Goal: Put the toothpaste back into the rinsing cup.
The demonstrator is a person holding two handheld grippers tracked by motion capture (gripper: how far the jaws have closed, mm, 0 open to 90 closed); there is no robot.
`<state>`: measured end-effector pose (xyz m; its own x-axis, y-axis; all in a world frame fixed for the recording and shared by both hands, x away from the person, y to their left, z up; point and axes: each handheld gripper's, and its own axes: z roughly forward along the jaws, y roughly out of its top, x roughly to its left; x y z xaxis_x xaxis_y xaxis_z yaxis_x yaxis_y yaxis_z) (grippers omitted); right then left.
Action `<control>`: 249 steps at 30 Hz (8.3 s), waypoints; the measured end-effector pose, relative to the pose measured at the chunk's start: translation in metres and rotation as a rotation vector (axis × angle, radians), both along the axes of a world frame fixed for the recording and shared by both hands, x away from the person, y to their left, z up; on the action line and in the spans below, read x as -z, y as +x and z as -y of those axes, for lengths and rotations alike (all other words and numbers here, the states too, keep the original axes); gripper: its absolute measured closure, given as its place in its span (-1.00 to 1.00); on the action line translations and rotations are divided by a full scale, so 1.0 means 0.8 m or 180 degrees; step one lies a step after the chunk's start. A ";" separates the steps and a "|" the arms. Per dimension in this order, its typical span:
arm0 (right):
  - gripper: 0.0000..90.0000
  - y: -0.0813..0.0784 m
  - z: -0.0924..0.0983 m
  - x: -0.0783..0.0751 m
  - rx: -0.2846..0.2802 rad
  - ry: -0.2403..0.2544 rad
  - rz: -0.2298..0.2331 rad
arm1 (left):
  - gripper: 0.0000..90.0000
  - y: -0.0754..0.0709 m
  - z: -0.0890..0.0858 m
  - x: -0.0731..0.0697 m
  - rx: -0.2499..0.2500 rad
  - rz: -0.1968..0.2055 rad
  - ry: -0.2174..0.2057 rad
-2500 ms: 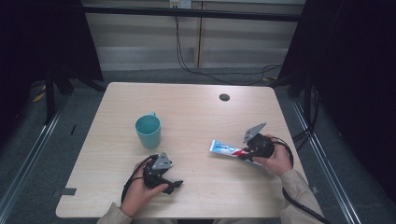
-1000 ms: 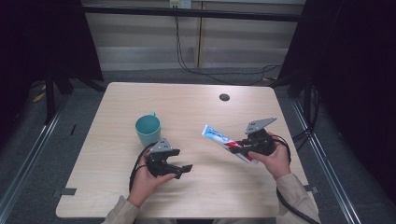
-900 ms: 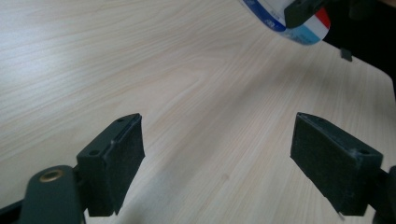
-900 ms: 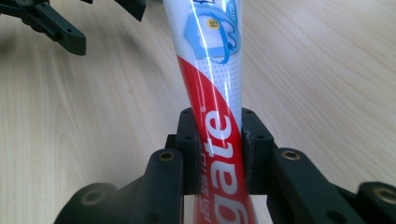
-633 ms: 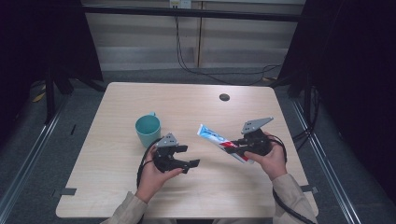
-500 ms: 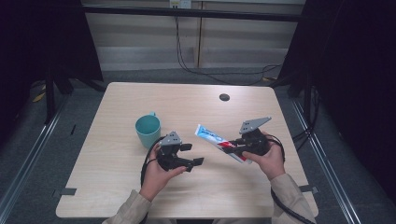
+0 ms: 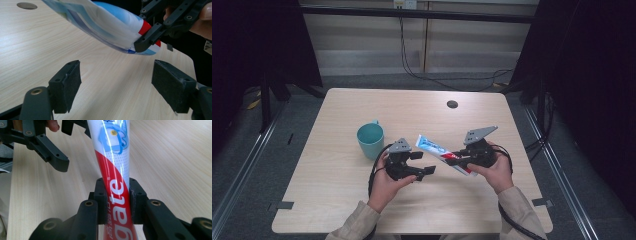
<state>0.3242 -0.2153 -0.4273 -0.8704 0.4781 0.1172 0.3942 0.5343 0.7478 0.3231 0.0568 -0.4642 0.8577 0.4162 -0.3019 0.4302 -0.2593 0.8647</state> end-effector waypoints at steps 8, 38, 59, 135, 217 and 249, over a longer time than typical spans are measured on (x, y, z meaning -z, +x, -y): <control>0.62 -0.001 -0.002 0.002 -0.0010 0.0039 -0.0002 | -0.47 0.000 0.005 0.000 -0.0005 0.0002 -0.0041; 0.62 -0.002 -0.016 0.006 -0.0098 0.0137 0.0004 | -0.41 0.004 0.006 -0.007 -0.0084 0.0015 -0.0313; 0.62 -0.002 -0.030 0.000 -0.0162 0.0248 0.0059 | -0.29 0.013 0.005 -0.012 -0.0235 -0.0227 -0.0727; -0.70 -0.033 0.031 0.106 0.0682 -0.0268 0.0152 | 0.63 0.017 -0.043 -0.108 -0.0295 0.0146 0.0048; -0.70 -0.032 0.031 0.106 0.0704 -0.0263 0.0146 | 0.63 0.059 -0.132 -0.192 -0.0863 0.0180 0.0162; -0.70 -0.032 0.031 0.106 0.0704 -0.0263 0.0146 | 0.63 0.075 -0.167 -0.187 -0.1190 0.0168 0.0131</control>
<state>0.2982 -0.2401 -0.5124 -0.7470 0.6640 0.0325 0.4749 0.4988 0.7250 0.3830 0.1902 -0.3149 0.6583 0.7142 -0.2381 0.4570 -0.1278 0.8803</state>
